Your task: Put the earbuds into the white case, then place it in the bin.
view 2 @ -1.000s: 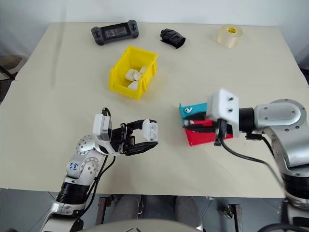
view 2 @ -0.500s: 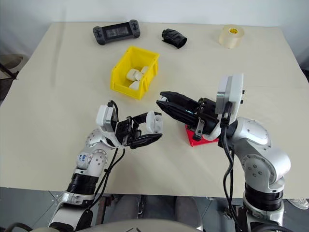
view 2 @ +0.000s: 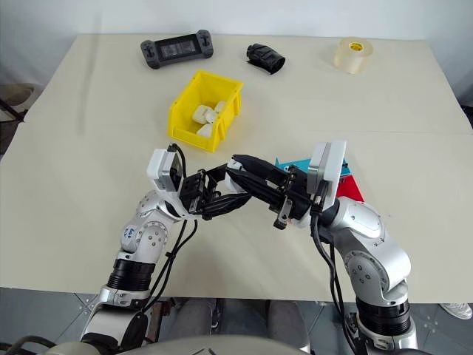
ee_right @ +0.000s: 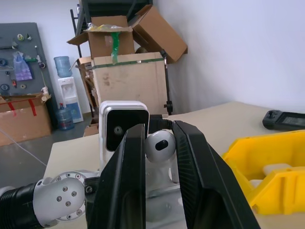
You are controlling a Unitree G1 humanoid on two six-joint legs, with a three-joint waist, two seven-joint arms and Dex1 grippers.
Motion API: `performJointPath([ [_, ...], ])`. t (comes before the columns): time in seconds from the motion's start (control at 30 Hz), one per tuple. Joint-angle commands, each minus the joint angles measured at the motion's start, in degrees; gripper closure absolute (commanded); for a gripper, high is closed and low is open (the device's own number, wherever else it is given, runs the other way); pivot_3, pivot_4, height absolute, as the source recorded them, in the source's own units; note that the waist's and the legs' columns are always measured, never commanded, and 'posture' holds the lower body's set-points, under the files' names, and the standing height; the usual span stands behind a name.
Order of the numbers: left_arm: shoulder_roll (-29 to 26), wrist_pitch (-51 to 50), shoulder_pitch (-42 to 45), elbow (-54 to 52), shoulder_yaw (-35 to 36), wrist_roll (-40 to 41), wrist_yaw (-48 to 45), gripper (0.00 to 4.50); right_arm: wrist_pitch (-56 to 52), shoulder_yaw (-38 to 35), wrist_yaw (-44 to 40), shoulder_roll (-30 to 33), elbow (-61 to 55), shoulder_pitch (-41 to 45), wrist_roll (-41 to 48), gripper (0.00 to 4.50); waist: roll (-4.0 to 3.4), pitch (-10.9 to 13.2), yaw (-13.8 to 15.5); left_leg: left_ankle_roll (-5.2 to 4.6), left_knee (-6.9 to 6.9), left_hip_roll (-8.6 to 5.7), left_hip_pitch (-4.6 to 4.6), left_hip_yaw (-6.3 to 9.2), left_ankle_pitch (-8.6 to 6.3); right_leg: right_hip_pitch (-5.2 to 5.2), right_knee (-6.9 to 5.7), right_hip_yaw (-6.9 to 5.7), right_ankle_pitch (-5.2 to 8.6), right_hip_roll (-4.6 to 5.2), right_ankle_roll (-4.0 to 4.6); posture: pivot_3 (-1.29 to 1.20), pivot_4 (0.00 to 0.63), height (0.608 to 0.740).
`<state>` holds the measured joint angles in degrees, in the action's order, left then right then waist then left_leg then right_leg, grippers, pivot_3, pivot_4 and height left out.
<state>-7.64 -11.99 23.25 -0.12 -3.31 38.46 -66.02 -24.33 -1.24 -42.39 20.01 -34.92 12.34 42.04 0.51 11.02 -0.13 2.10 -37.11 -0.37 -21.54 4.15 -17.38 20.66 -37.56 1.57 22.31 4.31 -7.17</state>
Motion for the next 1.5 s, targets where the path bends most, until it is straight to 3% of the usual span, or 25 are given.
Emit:
performJointPath([
  [0.03,0.1,-0.3,0.7,-3.5,0.3,1.8,0.0,1.69,3.1,0.3,0.3,-0.7,0.8,-0.8,-1.2,4.00,0.00,0.0,0.0,0.00,0.00,0.01,0.00,0.00,0.00,0.00,0.00,0.00,0.00,0.00,0.00,0.00,0.150,0.740],
  [0.37,0.0,-0.8,0.8,-4.3,0.6,1.8,0.4,1.69,5.8,-0.7,0.3,-0.9,4.2,-1.9,-0.9,4.00,0.00,0.0,0.0,0.00,0.01,0.00,0.00,0.00,0.00,0.00,0.01,0.02,0.00,0.00,0.00,0.00,0.150,0.740],
  [1.1,0.3,-0.5,0.0,-5.5,0.6,1.7,1.1,1.69,-2.6,0.2,0.2,6.1,6.1,-1.4,4.2,4.00,0.00,0.0,0.0,-0.01,0.02,0.01,0.00,0.00,-0.01,-0.02,0.08,0.04,0.00,0.01,0.00,0.00,0.150,0.740],
  [1.37,-0.1,-0.3,0.0,-5.4,0.7,1.0,0.8,1.69,-3.3,-2.7,1.2,6.7,5.2,0.3,6.1,1.36,0.00,0.0,0.0,-0.02,0.03,0.00,-0.01,-0.01,-0.01,-0.02,0.11,0.06,0.00,0.02,0.00,0.00,0.150,0.740],
  [1.5,-1.8,0.8,-0.9,-5.3,1.3,-0.2,0.1,1.69,-4.2,-8.9,-1.4,12.4,3.8,-1.3,7.8,0.02,0.00,0.0,0.2,-0.03,0.03,-0.02,-0.02,-0.02,-0.02,-0.02,0.13,0.06,0.00,0.01,-0.01,0.00,0.150,0.740],
])
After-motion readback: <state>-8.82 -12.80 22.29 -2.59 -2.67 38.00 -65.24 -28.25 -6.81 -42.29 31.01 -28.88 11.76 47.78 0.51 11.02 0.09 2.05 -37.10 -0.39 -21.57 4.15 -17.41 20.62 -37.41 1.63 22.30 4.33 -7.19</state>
